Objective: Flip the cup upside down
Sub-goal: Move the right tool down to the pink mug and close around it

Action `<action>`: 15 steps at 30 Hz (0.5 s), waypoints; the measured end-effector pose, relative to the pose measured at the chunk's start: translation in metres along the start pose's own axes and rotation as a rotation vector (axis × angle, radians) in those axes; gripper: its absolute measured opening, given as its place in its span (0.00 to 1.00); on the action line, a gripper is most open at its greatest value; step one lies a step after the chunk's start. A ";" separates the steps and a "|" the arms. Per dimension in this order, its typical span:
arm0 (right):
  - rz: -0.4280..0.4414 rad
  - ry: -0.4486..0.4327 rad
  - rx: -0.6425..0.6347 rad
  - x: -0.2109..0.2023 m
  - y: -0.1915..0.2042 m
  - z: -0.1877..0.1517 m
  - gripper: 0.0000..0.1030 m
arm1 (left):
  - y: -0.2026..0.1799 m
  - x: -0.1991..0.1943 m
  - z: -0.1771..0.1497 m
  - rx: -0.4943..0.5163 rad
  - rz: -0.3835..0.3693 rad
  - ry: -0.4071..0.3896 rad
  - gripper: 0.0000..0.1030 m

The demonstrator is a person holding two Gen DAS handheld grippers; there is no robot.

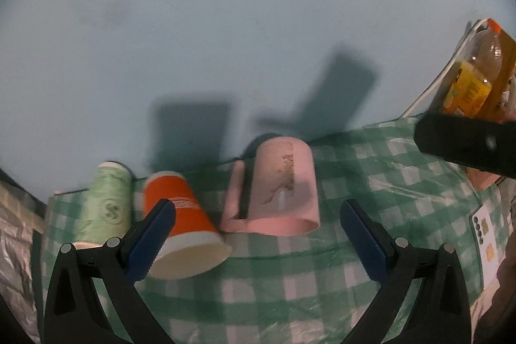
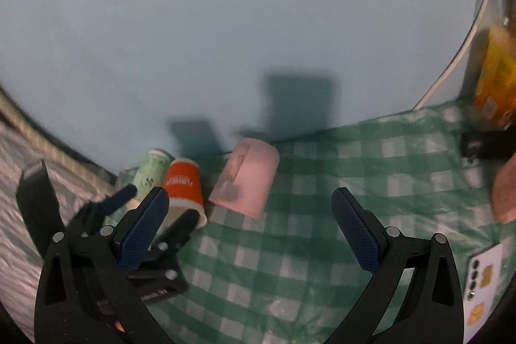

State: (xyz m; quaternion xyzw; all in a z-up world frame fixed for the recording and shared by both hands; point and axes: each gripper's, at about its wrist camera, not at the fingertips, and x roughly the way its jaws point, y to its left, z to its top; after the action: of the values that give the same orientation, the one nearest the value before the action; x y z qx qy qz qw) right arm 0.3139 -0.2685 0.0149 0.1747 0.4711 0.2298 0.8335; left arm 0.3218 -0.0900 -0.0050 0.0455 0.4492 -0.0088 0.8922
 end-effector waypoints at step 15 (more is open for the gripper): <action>-0.022 0.161 0.126 0.067 -0.049 0.025 0.97 | -0.027 0.069 0.021 0.014 -0.006 0.162 1.00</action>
State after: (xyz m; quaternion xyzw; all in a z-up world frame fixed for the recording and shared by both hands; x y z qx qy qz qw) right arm 0.3766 -0.2742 -0.0443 0.2026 0.5519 0.2039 0.7828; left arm 0.3782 -0.1174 -0.0500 0.0512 0.5199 -0.0109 0.8527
